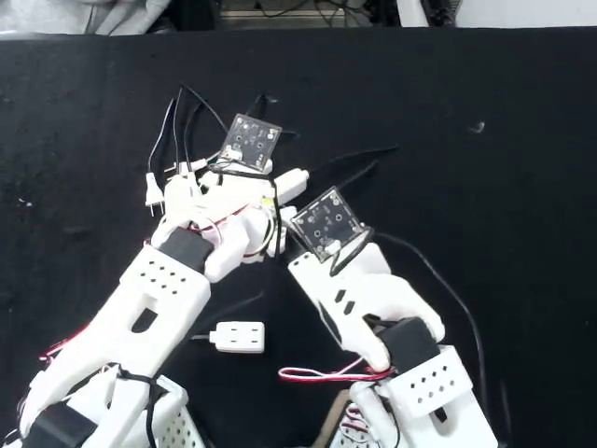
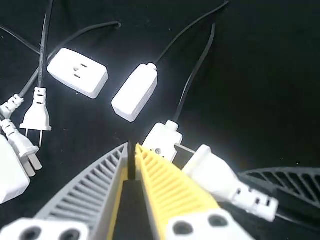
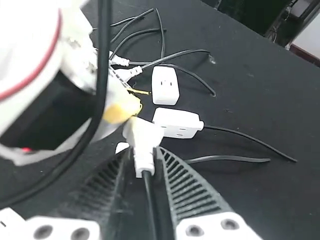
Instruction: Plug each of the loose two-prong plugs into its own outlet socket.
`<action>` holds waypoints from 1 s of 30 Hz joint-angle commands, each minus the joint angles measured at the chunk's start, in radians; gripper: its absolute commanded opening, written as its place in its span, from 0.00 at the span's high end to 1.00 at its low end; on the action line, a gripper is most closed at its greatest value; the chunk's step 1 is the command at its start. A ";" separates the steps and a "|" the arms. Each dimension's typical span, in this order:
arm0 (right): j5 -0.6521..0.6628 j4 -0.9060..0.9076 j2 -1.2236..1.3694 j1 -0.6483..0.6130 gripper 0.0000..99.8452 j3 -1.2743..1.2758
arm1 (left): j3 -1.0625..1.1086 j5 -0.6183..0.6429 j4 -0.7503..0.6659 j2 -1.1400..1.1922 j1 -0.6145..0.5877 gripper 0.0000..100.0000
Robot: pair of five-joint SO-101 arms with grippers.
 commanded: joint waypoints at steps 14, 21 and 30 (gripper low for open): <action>0.002 0.104 -0.018 0.011 0.99 -0.096 | -0.154 0.052 0.218 -0.018 -0.386 0.97; 0.256 0.385 0.154 -0.107 0.99 -0.311 | -0.116 -0.180 0.644 -0.020 -0.668 0.97; 0.546 0.712 0.343 -0.331 0.99 -0.460 | 0.157 -0.338 0.628 -0.029 -0.777 0.97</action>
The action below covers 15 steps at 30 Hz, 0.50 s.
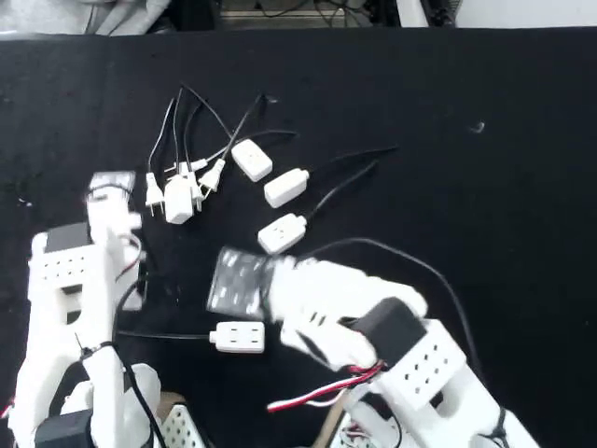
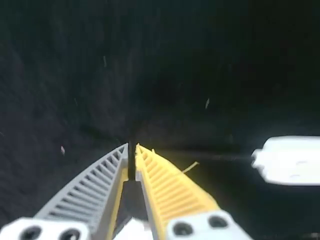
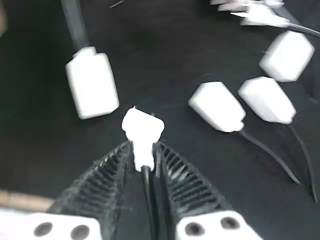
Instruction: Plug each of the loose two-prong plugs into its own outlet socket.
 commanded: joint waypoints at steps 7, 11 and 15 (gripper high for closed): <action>0.152 0.097 0.211 -0.120 0.99 -0.099 | 0.180 -0.117 -0.222 -0.026 -0.182 0.97; 0.164 0.094 0.259 -0.143 0.99 -0.170 | 0.202 -0.117 -0.227 -0.026 -0.183 0.97; 0.163 0.092 0.320 -0.147 0.99 -0.208 | 0.202 -0.118 -0.227 -0.026 -0.182 0.97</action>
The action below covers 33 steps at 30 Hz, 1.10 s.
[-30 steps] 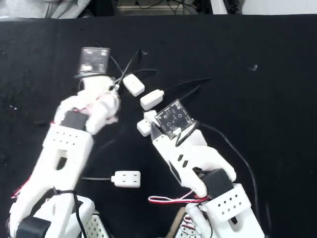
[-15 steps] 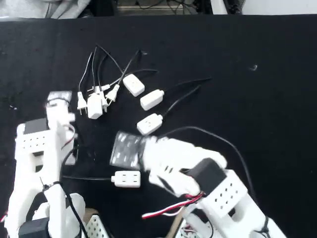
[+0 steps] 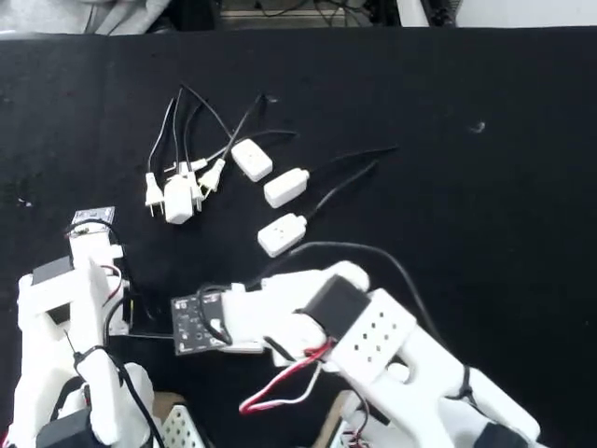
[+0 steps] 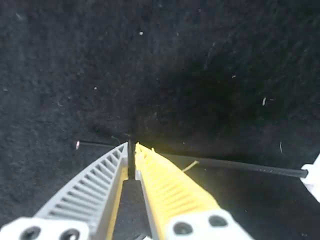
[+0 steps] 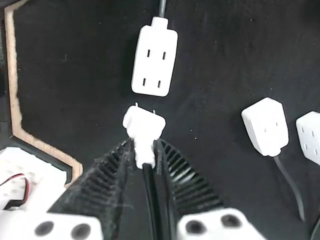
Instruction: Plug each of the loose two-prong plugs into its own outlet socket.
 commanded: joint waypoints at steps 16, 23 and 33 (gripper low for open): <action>-0.023 -0.048 0.079 -0.011 0.99 -0.082 | 0.120 0.061 -0.172 -0.025 0.021 0.97; -0.023 -0.068 0.081 -0.011 0.99 -0.082 | 0.117 0.068 -0.172 -0.025 0.022 0.97; -0.021 -0.068 0.199 -0.012 0.99 -0.119 | 0.124 0.068 -0.173 -0.025 0.024 0.97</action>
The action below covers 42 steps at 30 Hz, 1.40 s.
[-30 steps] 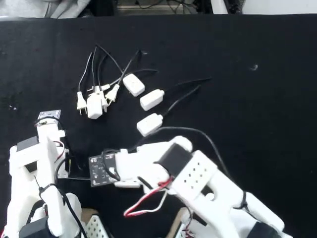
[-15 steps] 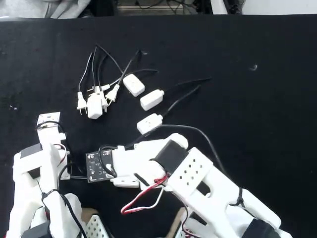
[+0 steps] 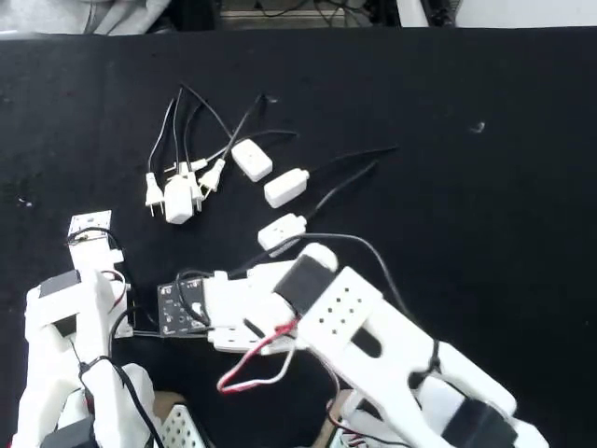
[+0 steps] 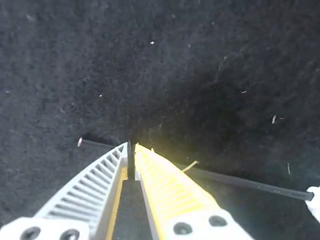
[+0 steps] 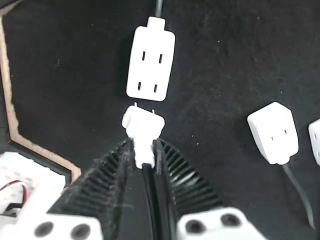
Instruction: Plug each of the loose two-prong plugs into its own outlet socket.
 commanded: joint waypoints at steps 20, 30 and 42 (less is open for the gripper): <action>-0.005 -0.077 0.130 -0.012 0.99 -0.076 | 0.018 0.009 -0.029 0.002 0.008 0.97; 0.068 -0.075 0.186 -0.017 0.99 -0.096 | 0.018 0.009 -0.028 0.002 0.008 0.97; 0.137 -0.074 0.194 -0.068 0.99 -0.097 | 0.018 0.009 -0.025 0.002 0.008 0.97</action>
